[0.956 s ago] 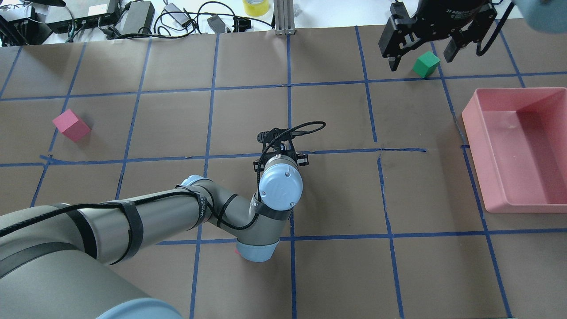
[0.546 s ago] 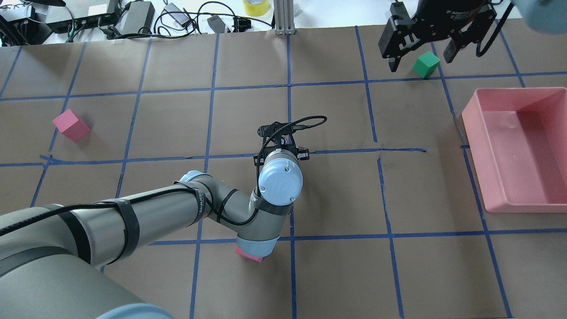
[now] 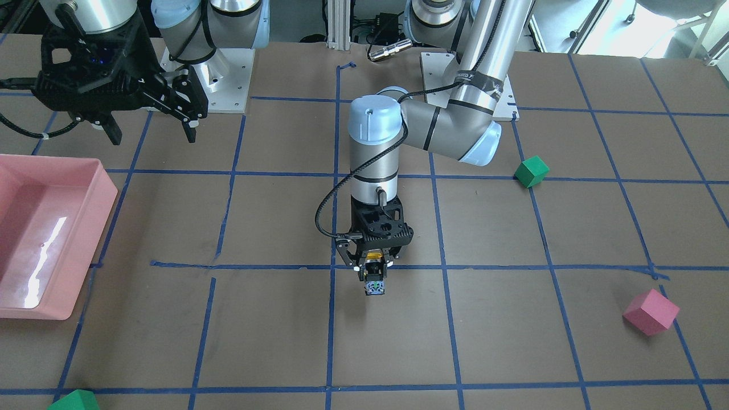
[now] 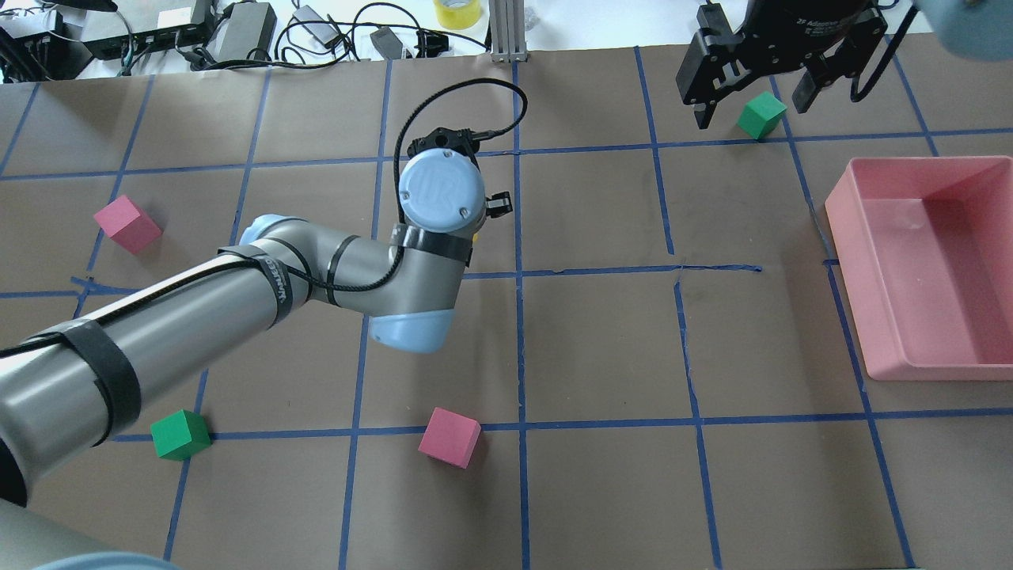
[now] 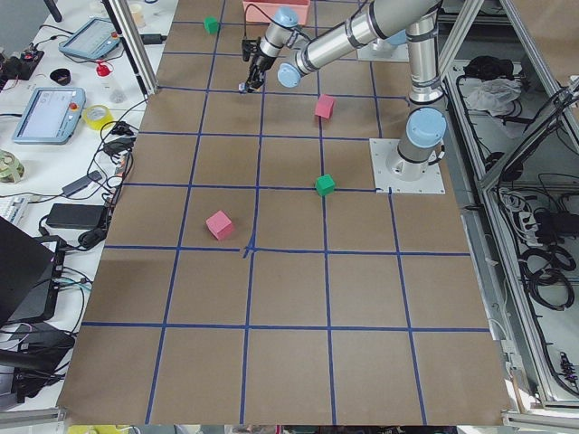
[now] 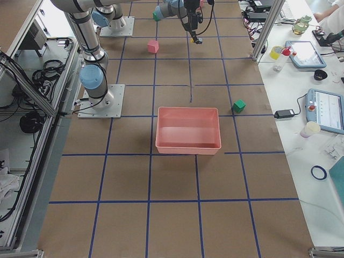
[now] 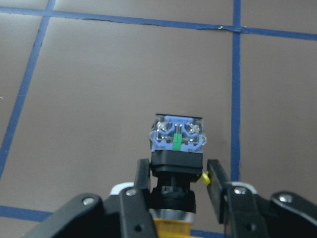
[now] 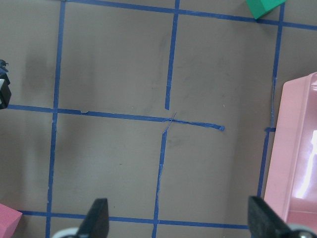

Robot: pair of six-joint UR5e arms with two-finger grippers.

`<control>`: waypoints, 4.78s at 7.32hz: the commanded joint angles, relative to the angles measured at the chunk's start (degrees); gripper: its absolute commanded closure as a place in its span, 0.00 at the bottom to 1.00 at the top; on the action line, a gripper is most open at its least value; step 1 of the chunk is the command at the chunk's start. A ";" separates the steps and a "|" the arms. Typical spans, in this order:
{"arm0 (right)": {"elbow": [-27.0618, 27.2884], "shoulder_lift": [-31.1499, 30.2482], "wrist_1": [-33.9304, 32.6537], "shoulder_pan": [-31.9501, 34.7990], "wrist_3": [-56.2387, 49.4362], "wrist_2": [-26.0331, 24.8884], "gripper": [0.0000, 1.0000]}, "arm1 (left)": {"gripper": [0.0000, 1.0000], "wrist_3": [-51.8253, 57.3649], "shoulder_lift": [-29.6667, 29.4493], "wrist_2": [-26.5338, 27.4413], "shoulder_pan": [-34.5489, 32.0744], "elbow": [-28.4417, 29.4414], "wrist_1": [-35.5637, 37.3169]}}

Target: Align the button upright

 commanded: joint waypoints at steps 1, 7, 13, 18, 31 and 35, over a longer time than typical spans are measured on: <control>0.03 0.00 -0.07 0.00 -0.07 0.07 0.00 | 0.98 -15.31 -0.25 -10.93 2.90 7.23 -13.81; 0.21 0.18 -0.34 0.00 0.02 -0.02 0.00 | 1.00 -44.83 -4.89 -38.52 10.34 9.88 -26.84; 0.21 0.26 -0.25 0.00 -0.07 -0.02 0.00 | 1.00 -39.48 -8.95 -51.58 15.03 5.06 -27.29; 0.29 0.70 -0.25 0.00 -0.07 -0.02 0.00 | 0.00 -38.86 -10.28 -51.40 15.03 6.20 -27.20; 0.03 0.62 -0.16 0.00 -0.07 0.07 0.00 | 0.00 2.37 22.67 -17.85 14.85 11.22 -44.24; 0.12 0.62 -0.16 0.00 0.02 0.07 0.00 | 0.00 25.82 21.30 -11.24 18.80 16.01 -54.57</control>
